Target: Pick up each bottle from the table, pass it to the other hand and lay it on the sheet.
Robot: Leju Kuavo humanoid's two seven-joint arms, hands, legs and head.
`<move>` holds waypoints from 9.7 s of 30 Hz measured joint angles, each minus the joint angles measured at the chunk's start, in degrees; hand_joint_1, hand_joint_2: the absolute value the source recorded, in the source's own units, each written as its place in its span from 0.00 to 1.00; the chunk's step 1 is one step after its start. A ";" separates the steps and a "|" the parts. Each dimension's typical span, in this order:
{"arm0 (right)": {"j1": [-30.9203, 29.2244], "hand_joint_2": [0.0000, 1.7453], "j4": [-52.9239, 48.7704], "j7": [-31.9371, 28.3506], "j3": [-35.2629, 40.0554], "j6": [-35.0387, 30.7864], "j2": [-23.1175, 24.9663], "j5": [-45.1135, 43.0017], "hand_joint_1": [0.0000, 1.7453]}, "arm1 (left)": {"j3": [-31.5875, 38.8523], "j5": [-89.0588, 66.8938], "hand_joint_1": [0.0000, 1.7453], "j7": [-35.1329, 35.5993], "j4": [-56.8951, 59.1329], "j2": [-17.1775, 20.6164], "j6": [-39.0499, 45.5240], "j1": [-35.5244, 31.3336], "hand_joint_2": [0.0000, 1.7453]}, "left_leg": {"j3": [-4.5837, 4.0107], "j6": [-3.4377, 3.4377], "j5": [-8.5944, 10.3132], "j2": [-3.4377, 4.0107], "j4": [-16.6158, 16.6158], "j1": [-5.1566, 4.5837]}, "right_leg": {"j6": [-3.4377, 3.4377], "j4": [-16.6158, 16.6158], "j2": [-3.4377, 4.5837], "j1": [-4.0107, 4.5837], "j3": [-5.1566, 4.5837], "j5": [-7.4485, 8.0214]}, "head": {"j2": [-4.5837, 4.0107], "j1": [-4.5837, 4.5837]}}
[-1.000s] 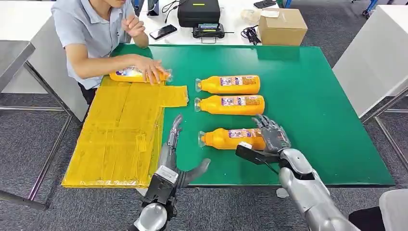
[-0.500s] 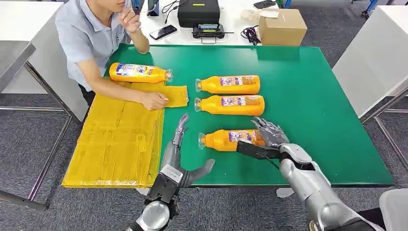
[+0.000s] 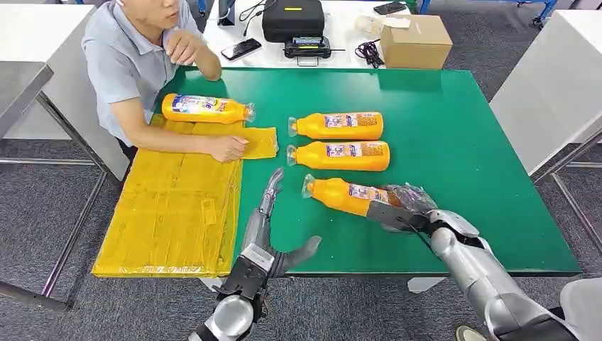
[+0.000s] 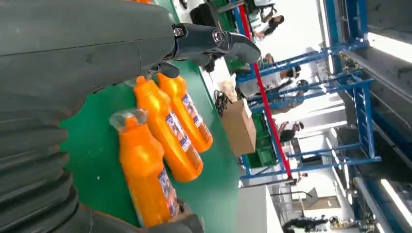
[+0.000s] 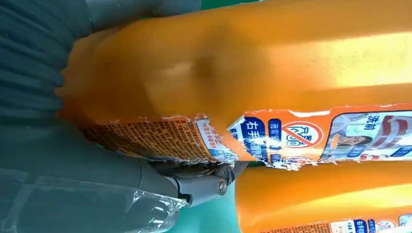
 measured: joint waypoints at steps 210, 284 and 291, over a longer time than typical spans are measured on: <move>19.15 1.00 -30.47 -10.05 -9.68 -5.99 16.98 -13.64 0.00 | 26.56 -69.29 1.00 19.80 4.18 -0.31 6.45 -4.73 1.00 | -0.40 -0.03 0.03 0.01 -0.02 0.06 | -0.02 0.04 0.00 0.04 -0.35 -0.01 | 0.00 0.02; 16.67 1.00 -29.20 -11.32 -9.29 -4.00 17.46 -15.65 0.00 | 30.01 -68.96 0.07 24.44 41.44 4.76 1.97 -19.89 1.00 | -0.37 -0.04 0.04 -0.02 -0.02 0.05 | -0.02 0.05 -0.01 0.02 -0.31 0.00 | 0.00 0.02; 16.66 1.00 -29.20 -11.32 -9.29 -4.00 17.46 -15.65 0.00 | 30.01 -68.96 0.07 24.44 41.75 4.76 1.97 -19.97 1.00 | -0.36 -0.04 0.04 -0.01 -0.02 0.05 | -0.02 0.05 -0.01 0.02 -0.30 0.00 | 0.00 0.02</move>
